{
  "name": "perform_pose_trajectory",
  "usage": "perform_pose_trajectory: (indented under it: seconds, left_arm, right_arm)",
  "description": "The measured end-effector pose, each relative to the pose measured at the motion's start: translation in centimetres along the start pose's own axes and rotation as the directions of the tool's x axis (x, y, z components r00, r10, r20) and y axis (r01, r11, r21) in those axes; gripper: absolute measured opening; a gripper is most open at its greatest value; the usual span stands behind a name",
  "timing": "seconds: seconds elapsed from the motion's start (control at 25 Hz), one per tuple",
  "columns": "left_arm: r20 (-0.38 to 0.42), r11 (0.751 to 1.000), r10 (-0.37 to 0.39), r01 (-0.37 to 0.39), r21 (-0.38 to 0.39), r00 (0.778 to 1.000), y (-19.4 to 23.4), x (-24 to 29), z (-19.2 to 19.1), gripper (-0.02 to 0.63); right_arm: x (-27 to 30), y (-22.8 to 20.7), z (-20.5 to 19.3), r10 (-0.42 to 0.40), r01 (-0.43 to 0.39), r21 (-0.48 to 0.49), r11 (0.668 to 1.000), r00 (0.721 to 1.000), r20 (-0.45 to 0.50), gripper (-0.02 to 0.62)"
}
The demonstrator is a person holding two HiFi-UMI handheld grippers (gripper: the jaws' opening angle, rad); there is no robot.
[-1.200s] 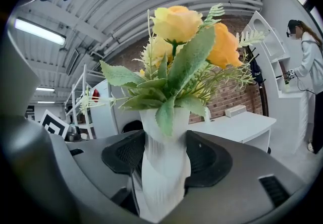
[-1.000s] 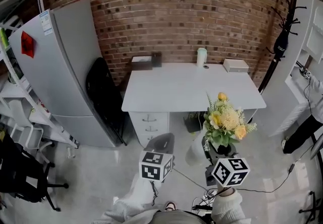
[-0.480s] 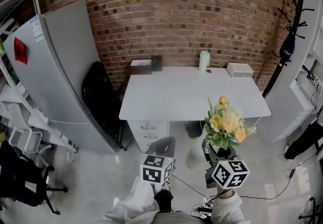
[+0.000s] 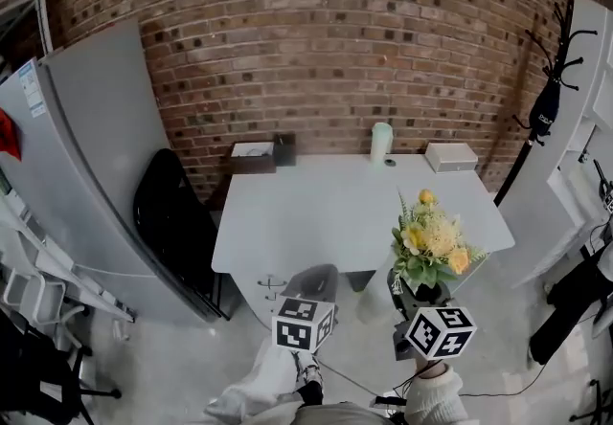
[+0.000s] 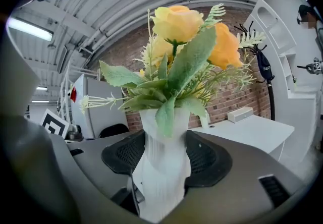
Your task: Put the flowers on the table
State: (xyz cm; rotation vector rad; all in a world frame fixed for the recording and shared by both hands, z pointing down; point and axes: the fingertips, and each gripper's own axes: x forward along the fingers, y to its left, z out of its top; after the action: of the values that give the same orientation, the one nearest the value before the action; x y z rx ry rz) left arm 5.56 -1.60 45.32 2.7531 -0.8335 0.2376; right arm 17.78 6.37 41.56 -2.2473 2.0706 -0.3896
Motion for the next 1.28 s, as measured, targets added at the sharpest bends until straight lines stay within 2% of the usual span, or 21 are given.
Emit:
perform_pose_trajectory:
  seconds: [0.24, 0.64, 0.84, 1.12, 1.28]
  left_arm:
    - [0.023, 1.000, 0.003, -0.003, -0.018, 1.000, 4.2, 5.2, 3.0, 0.006]
    - [-0.003, 1.000, -0.005, 0.005, -0.018, 1.000, 10.6, 12.2, 5.1, 0.006]
    - [-0.011, 0.999, -0.011, 0.010, -0.030, 1.000, 12.7, 14.2, 5.5, 0.006]
    - [-0.018, 0.999, -0.021, 0.021, -0.025, 1.000, 13.4, 15.8, 5.7, 0.006]
    - [-0.016, 1.000, 0.004, -0.004, -0.020, 1.000, 14.7, 16.9, 6.0, 0.006]
  right_arm:
    - [6.2, -1.3, 1.5, -0.002, 0.001, -0.016, 1.000, 1.000, -0.011, 0.247]
    - [15.9, -3.1, 3.4, -0.018, 0.018, -0.005, 1.000, 1.000, -0.015, 0.247]
    - [18.1, -3.7, 3.6, -0.031, 0.031, -0.003, 1.000, 0.999, -0.015, 0.247]
    - [20.1, -5.2, 4.1, -0.045, 0.045, -0.004, 0.999, 0.999, -0.021, 0.247]
    - [22.1, -6.6, 5.1, -0.037, 0.037, -0.010, 0.999, 0.999, -0.009, 0.246]
